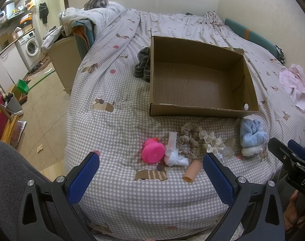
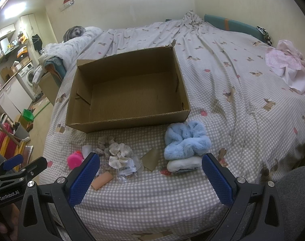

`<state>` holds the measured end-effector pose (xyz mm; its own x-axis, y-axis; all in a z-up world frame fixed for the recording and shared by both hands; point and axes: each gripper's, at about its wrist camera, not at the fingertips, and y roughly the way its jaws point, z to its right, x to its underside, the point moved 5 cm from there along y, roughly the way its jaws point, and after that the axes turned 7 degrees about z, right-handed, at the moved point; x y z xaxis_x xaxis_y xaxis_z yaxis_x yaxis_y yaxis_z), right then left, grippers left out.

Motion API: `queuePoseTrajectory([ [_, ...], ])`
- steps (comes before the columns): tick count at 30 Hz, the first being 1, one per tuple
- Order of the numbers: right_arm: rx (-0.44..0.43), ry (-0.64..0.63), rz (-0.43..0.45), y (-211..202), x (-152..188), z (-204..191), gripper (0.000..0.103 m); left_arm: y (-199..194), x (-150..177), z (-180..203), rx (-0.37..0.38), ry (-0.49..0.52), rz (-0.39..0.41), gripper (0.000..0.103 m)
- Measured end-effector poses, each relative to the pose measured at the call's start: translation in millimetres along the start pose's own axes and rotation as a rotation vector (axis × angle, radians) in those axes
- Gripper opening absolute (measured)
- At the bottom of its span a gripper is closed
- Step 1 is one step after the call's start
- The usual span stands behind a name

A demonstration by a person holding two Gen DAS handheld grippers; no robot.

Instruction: Organize soft objects

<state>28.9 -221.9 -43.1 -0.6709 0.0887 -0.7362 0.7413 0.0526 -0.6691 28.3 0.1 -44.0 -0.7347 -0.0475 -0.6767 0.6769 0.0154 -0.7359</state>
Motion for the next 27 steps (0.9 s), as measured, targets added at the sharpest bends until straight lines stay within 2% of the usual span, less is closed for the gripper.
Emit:
queuePoseTrajectory([
  [27, -0.003, -0.030, 0.023, -4.0, -5.0, -5.4, 0.103, -1.9, 0.9, 0.9, 0.002, 0.000, 0.003, 0.103],
])
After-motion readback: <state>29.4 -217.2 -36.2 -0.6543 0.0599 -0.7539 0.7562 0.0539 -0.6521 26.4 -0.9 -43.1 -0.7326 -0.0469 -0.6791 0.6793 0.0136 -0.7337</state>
